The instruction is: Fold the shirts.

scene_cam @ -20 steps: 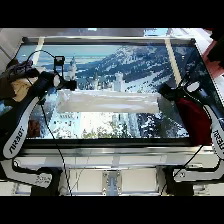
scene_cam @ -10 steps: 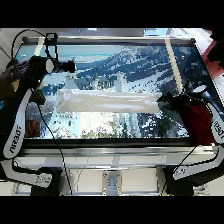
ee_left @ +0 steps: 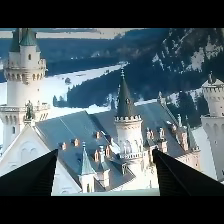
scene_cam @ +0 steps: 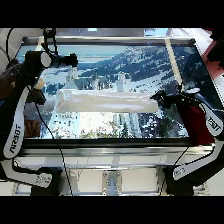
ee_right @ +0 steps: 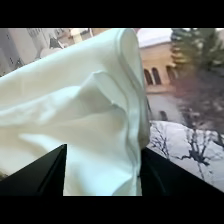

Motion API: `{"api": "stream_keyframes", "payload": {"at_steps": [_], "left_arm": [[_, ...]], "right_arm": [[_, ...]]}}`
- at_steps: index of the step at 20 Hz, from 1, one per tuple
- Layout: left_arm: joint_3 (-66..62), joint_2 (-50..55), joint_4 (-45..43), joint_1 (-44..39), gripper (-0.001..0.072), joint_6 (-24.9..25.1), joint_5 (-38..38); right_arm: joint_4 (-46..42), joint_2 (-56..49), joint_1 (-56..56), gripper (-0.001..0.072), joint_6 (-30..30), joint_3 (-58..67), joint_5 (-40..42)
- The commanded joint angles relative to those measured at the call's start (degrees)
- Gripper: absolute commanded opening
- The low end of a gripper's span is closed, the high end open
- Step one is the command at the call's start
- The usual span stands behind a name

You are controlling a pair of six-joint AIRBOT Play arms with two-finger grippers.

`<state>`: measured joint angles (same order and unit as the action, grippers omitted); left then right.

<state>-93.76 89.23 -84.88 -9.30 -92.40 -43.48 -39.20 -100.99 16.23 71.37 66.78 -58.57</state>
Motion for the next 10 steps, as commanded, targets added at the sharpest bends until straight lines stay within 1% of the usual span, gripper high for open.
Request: {"api": "stream_keyframes", "payload": {"at_steps": [1,2,3,4,5,6,7,8,9,10], "left_arm": [[-0.1,0.0,3.1,-0.1,0.0701,1.0,-0.2],[-0.1,0.1,3.0,-0.2,0.0701,1.1,-0.6],[-0.1,0.2,3.0,-0.3,0.0699,2.1,-1.3],[-0.1,0.2,3.1,-0.5,0.0679,2.9,-2.3],[-0.1,0.4,3.5,-0.8,0.0510,2.9,-3.4],[-0.1,0.7,4.2,-1.0,0.0286,2.9,-4.4],[0.0,1.2,5.3,-1.4,0.0085,3.0,-5.4],[0.0,1.9,6.3,-1.9,0.0014,3.0,-6.2],[0.0,3.0,7.7,-2.7,0.0014,3.4,-7.0],[0.0,4.2,9.6,-4.0,0.0014,4.2,-7.6]], "right_arm": [[1.9,-0.6,-2.1,0.0377,-0.7,1.0,1.2],[2.4,-0.5,-2.3,0.0228,-0.8,1.6,1.0],[3.3,-0.5,-2.4,0.0022,-0.8,2.5,0.3],[4.4,-0.5,-2.4,0.0028,-1.0,3.7,-1.2],[5.3,-0.4,-2.4,0.0028,-1.3,5.5,-3.2],[5.5,-0.1,-2.4,0.0028,-1.3,7.5,-5.3],[5.5,0.4,-2.5,0.0027,-1.1,9.5,-7.0],[5.5,1.2,-2.5,0.0027,-0.6,11.5,-8.2],[5.4,2.3,-2.5,0.0027,-0.2,13.5,-9.3],[5.4,3.4,-2.6,0.0027,1.4,15.5,-10.3]]}}
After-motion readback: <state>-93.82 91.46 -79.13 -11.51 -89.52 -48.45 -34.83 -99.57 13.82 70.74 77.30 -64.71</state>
